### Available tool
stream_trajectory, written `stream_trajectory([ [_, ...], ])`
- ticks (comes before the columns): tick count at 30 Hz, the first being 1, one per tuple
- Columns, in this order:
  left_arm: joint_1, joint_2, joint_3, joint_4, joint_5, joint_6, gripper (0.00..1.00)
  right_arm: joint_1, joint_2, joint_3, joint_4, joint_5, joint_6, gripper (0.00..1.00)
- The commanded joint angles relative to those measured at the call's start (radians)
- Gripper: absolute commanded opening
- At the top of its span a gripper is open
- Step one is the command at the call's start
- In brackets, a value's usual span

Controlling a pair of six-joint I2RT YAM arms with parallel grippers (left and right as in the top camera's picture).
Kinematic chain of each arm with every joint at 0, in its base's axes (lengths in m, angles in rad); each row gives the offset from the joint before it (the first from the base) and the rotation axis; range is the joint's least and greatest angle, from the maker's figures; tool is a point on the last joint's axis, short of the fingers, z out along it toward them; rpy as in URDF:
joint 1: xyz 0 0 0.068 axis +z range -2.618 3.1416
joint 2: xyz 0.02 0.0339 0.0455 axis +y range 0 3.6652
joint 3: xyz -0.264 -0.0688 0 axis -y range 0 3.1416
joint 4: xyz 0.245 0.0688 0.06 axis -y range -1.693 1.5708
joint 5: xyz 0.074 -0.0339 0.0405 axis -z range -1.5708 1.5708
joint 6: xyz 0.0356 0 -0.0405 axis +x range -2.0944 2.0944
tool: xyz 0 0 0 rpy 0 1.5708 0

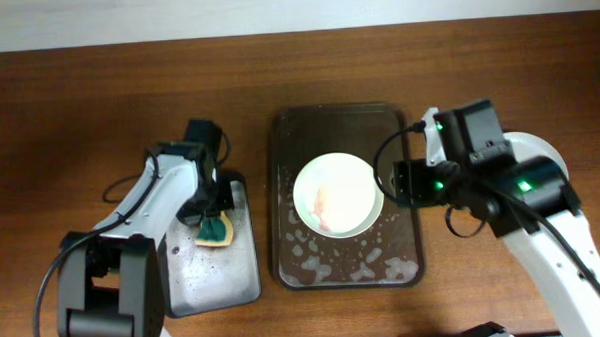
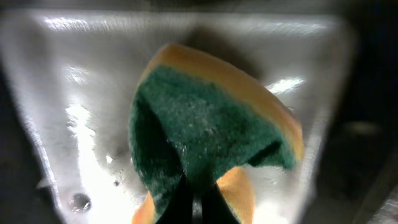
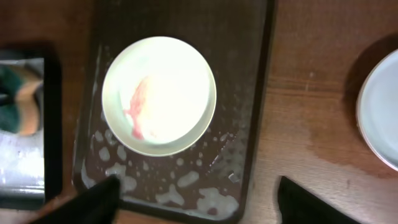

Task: Clean dirty plates on tray and stack at the side
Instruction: 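Grasp the green-yellow sponge on the metal tray with the left gripper, then scrub the white plate with the sponge while the right gripper holds its rim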

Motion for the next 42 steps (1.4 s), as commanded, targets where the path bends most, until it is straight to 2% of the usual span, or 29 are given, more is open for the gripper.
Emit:
stream_trajectory([
  [1,0.003,-0.046,0.187,-0.082,0.067,0.062,0.0,0.006,0.103,-0.001,0.016,0.008,-0.008,0.59],
  [5,0.002,-0.076,0.263,-0.117,0.202,0.068,0.0,0.005,0.265,-0.001,0.064,-0.092,-0.077,0.52],
  [7,-0.011,-0.076,0.263,-0.104,0.291,0.068,0.0,0.004,0.365,-0.001,0.101,-0.117,-0.076,0.39],
  [8,-0.024,-0.076,0.263,-0.093,0.307,0.068,0.0,0.003,0.404,-0.001,0.119,-0.121,-0.075,0.37],
  [11,-0.094,-0.075,0.263,-0.049,0.32,0.066,0.0,-0.034,0.524,-0.001,0.17,-0.132,-0.072,0.37],
  [18,-0.227,-0.026,0.26,0.078,0.319,-0.062,0.0,-0.141,0.684,-0.001,0.269,-0.177,-0.078,0.27],
  [21,-0.275,0.034,0.26,0.117,0.32,-0.102,0.0,-0.14,0.705,-0.002,0.284,-0.219,-0.088,0.21],
  [25,-0.33,0.12,0.26,0.139,0.32,-0.129,0.0,-0.124,0.709,-0.008,0.297,-0.229,-0.099,0.22],
  [32,-0.335,0.124,0.261,0.146,0.328,-0.129,0.0,-0.122,0.707,-0.027,0.288,-0.227,-0.163,0.25],
  [33,-0.335,0.124,0.261,0.15,0.327,-0.129,0.0,-0.12,0.715,-0.045,0.311,-0.228,-0.162,0.22],
  [35,-0.341,0.125,0.261,0.163,0.327,-0.129,0.0,-0.12,0.729,-0.07,0.346,-0.229,-0.15,0.04],
  [36,-0.346,0.125,0.261,0.166,0.327,-0.134,0.0,-0.12,0.731,-0.07,0.349,-0.228,-0.15,0.04],
  [37,-0.351,0.125,0.261,0.174,0.327,-0.148,0.0,-0.121,0.731,-0.07,0.353,-0.215,-0.109,0.04],
  [38,-0.363,0.133,0.258,0.198,0.322,-0.187,0.0,-0.121,0.731,-0.07,0.35,-0.167,0.009,0.04],
  [40,-0.383,0.163,0.258,0.236,0.323,-0.246,0.0,-0.119,0.731,-0.07,0.352,-0.169,0.108,0.04],
  [42,-0.409,0.218,0.258,0.274,0.329,-0.305,0.0,-0.118,0.731,-0.07,0.358,-0.183,0.116,0.04],
])
